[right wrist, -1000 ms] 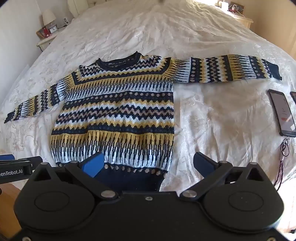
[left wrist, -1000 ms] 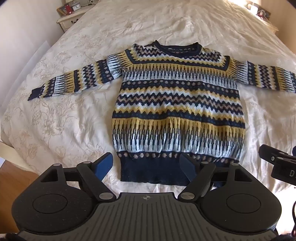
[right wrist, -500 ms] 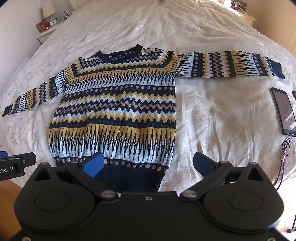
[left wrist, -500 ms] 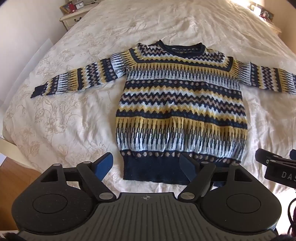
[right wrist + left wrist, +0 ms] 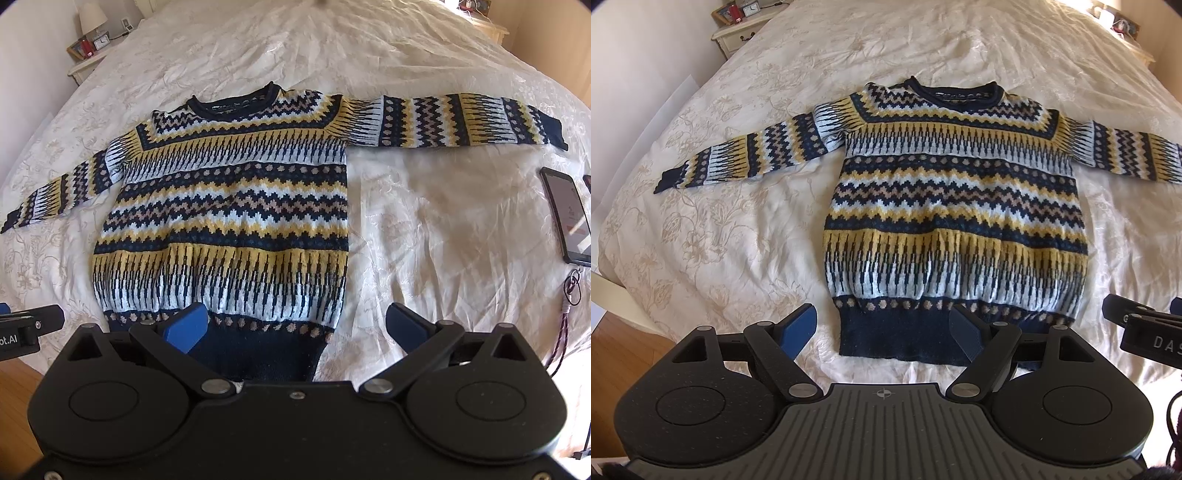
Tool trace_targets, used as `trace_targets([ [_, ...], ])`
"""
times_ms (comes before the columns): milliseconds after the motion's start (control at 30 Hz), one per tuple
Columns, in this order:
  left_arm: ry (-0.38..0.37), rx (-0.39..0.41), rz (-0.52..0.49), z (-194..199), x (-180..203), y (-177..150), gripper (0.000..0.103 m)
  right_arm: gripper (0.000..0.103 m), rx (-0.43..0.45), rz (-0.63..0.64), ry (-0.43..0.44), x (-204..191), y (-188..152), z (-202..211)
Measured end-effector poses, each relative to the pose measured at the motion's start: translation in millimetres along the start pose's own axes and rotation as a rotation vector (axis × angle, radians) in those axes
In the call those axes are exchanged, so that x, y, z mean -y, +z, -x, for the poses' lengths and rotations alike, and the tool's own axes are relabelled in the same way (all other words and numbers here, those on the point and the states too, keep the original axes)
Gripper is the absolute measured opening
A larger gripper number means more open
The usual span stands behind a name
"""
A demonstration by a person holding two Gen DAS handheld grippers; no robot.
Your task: Fold small clothes
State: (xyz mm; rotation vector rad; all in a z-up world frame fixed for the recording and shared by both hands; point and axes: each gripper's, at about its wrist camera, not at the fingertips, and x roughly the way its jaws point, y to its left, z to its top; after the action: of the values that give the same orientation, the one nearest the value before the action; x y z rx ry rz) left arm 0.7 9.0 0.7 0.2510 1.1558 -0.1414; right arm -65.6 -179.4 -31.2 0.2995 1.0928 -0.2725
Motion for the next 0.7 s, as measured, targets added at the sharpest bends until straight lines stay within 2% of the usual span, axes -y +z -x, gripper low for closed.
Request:
trace_targets([
  [700,0.009,-0.013,0.001,-3.2,3.5,-3.0,0.078,0.102,-0.027,-0.016,0.008,-0.6,-0.6,-1.6],
])
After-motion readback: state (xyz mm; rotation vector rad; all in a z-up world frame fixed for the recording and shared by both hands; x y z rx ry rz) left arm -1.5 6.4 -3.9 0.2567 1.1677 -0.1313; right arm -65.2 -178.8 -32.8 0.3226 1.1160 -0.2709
